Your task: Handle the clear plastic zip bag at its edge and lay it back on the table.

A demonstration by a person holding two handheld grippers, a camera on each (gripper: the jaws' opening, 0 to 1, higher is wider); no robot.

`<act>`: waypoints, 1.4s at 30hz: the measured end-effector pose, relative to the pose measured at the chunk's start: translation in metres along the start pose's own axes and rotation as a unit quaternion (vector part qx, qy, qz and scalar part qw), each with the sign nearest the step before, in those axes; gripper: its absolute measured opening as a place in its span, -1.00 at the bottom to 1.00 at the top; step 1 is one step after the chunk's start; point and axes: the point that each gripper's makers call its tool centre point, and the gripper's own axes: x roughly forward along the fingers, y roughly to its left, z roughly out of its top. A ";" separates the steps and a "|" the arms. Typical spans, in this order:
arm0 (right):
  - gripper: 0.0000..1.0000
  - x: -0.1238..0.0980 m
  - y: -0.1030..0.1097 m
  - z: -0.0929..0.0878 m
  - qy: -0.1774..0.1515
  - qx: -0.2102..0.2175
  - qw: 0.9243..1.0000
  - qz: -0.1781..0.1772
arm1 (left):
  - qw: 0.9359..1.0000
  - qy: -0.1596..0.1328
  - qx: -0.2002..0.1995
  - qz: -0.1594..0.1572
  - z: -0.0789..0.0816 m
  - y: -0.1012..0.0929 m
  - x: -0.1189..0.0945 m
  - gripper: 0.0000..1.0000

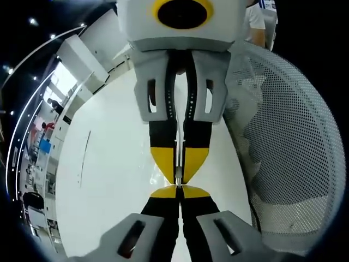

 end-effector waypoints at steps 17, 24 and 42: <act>-1.00 -0.001 -0.003 -0.002 0.000 0.005 1.000 -0.002 | 1.000 0.005 -0.005 0.001 -0.006 0.003 -0.002 -1.00; -1.00 -0.004 -0.006 -0.004 0.000 0.008 1.000 -0.007 | 1.000 0.010 -0.006 0.004 -0.010 0.005 -0.004 -1.00; -1.00 -0.010 -0.008 -0.008 0.000 0.017 1.000 -0.013 | 1.000 0.011 -0.008 0.003 -0.012 0.008 -0.004 -1.00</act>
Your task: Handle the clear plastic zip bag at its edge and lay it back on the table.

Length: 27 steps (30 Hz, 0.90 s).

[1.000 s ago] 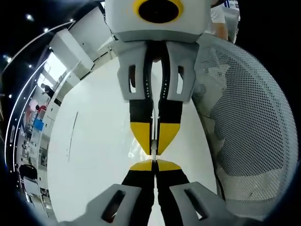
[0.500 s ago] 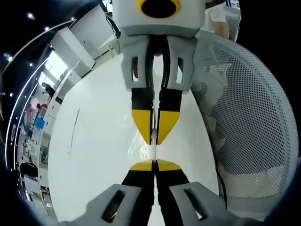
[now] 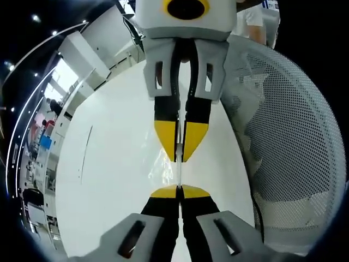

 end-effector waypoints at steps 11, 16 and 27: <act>-1.00 -0.003 -0.001 -0.002 0.001 0.003 1.000 -0.002 | 1.000 0.001 -0.002 -0.001 -0.001 0.001 -0.001 -1.00; -1.00 -0.004 -0.002 -0.003 0.001 0.005 1.000 -0.004 | 1.000 0.002 -0.003 0.000 -0.003 0.002 -0.001 -1.00; -1.00 -0.006 -0.005 -0.005 0.002 0.008 1.000 -0.008 | 1.000 0.007 -0.006 0.004 -0.008 0.006 -0.004 -1.00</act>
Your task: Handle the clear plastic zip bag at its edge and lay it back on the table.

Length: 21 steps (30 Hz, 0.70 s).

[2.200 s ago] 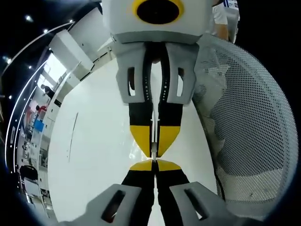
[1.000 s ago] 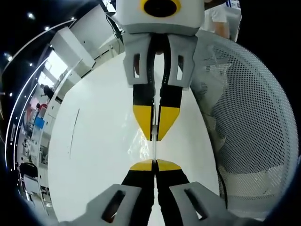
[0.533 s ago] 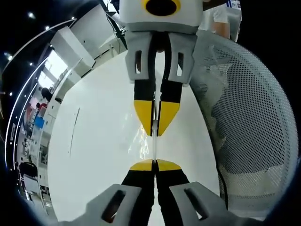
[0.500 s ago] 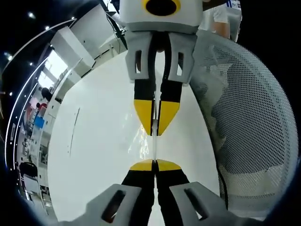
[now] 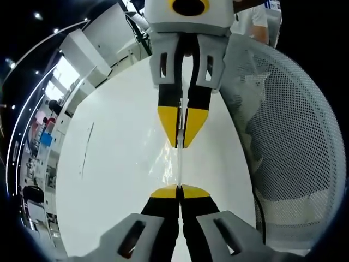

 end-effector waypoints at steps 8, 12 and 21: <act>-1.00 -0.003 -0.001 -0.003 0.002 0.003 1.000 -0.003 | 1.000 0.004 -0.004 0.002 -0.005 0.001 -0.003 -1.00; -1.00 -0.003 -0.001 -0.004 0.003 0.004 1.000 -0.004 | 1.000 0.006 -0.005 0.003 -0.006 0.001 -0.003 -1.00; -1.00 -0.007 -0.003 -0.009 0.006 0.007 1.000 -0.008 | 1.000 0.008 -0.004 0.005 -0.008 0.002 -0.004 -1.00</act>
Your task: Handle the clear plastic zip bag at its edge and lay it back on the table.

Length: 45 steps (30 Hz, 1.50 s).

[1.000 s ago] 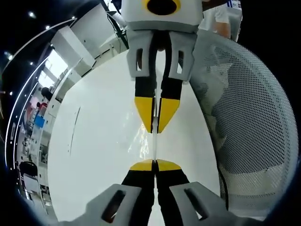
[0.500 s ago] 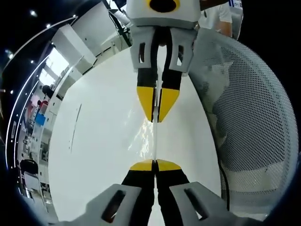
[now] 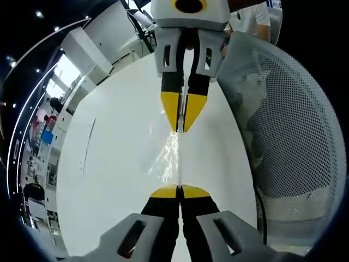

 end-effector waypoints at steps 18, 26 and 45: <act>-1.00 -0.004 -0.001 -0.004 0.002 0.006 1.000 -0.005 | 1.000 0.001 -0.005 0.003 -0.003 0.002 -0.001 -1.00; -1.00 -0.005 -0.001 -0.005 0.003 0.008 1.000 -0.006 | 1.000 0.001 -0.009 0.005 -0.004 0.003 -0.002 -1.00; -1.00 -0.009 -0.002 -0.011 0.008 0.012 1.000 -0.009 | 1.000 0.007 -0.017 0.009 -0.012 0.005 -0.004 -1.00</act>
